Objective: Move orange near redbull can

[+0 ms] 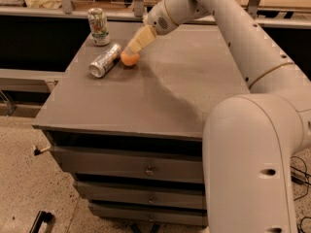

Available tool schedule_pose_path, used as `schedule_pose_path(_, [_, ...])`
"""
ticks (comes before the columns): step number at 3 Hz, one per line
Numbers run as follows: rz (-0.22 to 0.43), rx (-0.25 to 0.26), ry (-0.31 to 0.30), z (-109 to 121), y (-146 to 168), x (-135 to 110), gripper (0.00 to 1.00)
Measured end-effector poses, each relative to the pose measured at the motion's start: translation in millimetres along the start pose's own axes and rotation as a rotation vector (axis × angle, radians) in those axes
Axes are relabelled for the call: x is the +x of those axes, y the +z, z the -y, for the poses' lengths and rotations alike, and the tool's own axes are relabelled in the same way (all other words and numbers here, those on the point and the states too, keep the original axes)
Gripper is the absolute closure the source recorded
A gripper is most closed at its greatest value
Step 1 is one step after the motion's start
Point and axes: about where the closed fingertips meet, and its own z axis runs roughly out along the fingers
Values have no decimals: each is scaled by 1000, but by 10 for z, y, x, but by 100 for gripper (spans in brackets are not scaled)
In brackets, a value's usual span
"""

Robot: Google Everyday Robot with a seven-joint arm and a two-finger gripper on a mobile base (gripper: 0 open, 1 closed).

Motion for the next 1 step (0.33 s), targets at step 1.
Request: schedule_pose_path(1, [0, 0, 0, 0, 2, 0, 0])
